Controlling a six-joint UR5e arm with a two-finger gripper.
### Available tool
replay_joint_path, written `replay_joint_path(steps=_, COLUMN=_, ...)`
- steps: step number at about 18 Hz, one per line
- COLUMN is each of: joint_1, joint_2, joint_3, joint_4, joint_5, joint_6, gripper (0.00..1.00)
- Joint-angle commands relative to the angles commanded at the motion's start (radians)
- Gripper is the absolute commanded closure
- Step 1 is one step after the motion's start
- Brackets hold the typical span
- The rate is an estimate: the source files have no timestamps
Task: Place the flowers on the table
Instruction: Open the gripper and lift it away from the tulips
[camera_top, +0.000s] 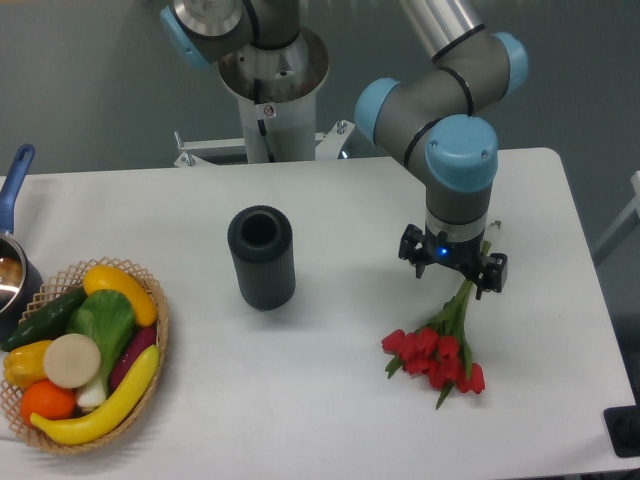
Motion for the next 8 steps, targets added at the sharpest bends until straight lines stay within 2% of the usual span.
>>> replay_joint_path(steps=8, joint_1=0.035, joint_2=0.002, joint_3=-0.005, joint_4=0.005, joint_5=0.0, joint_6=0.006, gripper=0.0)
